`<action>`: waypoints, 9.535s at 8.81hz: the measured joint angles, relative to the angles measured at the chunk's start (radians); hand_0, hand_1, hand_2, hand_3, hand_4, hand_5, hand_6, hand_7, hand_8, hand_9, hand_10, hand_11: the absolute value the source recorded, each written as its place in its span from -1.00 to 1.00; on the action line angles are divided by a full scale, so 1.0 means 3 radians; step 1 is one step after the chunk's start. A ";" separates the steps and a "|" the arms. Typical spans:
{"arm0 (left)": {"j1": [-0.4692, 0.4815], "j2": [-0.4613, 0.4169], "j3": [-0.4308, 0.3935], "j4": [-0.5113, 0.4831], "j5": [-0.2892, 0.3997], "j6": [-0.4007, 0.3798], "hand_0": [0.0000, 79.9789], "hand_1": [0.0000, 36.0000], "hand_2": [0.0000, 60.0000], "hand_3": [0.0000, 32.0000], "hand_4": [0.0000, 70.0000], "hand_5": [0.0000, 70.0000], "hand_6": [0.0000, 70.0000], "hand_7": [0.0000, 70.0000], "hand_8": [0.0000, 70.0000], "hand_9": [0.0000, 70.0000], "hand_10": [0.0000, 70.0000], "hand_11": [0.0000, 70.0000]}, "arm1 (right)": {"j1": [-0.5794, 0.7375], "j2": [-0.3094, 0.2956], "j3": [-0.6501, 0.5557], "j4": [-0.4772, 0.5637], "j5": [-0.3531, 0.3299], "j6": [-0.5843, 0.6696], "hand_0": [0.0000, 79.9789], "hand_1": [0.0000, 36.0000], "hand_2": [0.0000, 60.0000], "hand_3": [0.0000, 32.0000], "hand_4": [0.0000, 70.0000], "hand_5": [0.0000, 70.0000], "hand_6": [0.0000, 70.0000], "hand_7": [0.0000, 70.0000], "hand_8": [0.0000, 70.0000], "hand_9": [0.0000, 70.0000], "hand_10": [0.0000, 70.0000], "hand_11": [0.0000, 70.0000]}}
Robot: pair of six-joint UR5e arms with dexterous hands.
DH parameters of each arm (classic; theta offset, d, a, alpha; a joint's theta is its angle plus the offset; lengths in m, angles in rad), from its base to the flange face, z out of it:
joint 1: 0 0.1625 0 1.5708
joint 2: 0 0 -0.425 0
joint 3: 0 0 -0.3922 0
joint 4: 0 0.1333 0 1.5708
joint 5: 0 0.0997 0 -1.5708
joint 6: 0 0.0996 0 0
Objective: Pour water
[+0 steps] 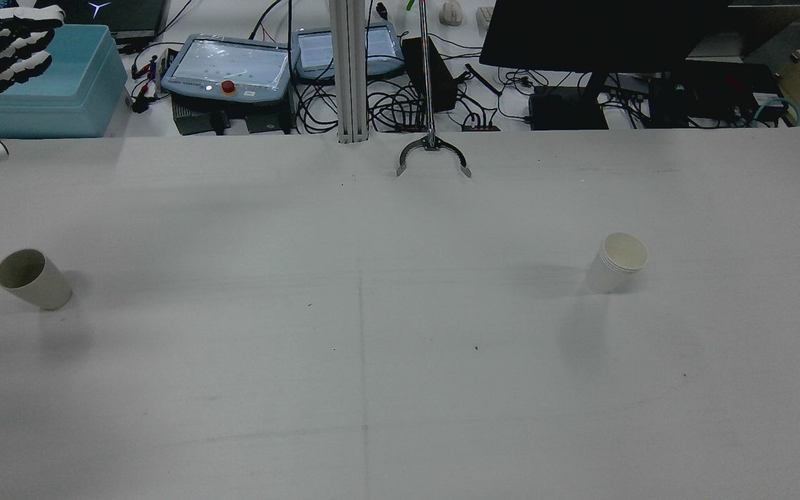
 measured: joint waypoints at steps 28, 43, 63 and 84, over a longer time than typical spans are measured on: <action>0.0592 0.0629 0.2945 -0.3532 -0.0623 0.0761 0.27 -0.22 -0.74 -0.34 -0.67 -0.59 -1.00 -0.73 -0.98 -0.93 -1.00 -0.96 | -0.0469 0.0171 -0.0392 0.0008 -0.0039 -0.0487 0.14 -0.72 -1.00 -1.00 -0.59 -0.61 -0.77 -0.48 -0.99 -0.94 -1.00 -1.00; 0.0832 0.0307 0.3159 -0.3427 -0.0653 0.0719 0.45 0.02 -0.64 -1.00 0.29 1.00 -0.85 -0.57 -1.00 -0.95 -0.87 -0.77 | -0.0601 0.0182 -0.0384 0.0013 -0.0012 -0.0532 0.14 -0.74 -1.00 -1.00 -0.62 -0.60 -0.78 -0.49 -0.99 -0.94 -1.00 -1.00; 0.0603 0.0840 0.1323 -0.1881 -0.0620 -0.0179 0.14 -0.85 -0.29 -1.00 1.00 1.00 -0.46 -0.33 -0.71 -0.58 -0.74 -0.64 | -0.2181 0.0448 -0.1888 0.1047 0.0895 -0.0599 0.18 -0.57 -1.00 -1.00 -0.67 -0.63 -0.93 -0.75 -1.00 -0.99 -1.00 -1.00; 0.0474 0.0852 0.1211 -0.1624 -0.0634 -0.0297 0.18 -0.72 -0.26 -1.00 1.00 1.00 -0.39 -0.34 -0.67 -0.56 -0.70 -0.57 | -0.2260 0.0443 -0.1837 0.1043 0.0903 -0.0520 0.18 -0.61 -1.00 -1.00 -0.65 -0.61 -0.89 -0.67 -1.00 -0.98 -1.00 -1.00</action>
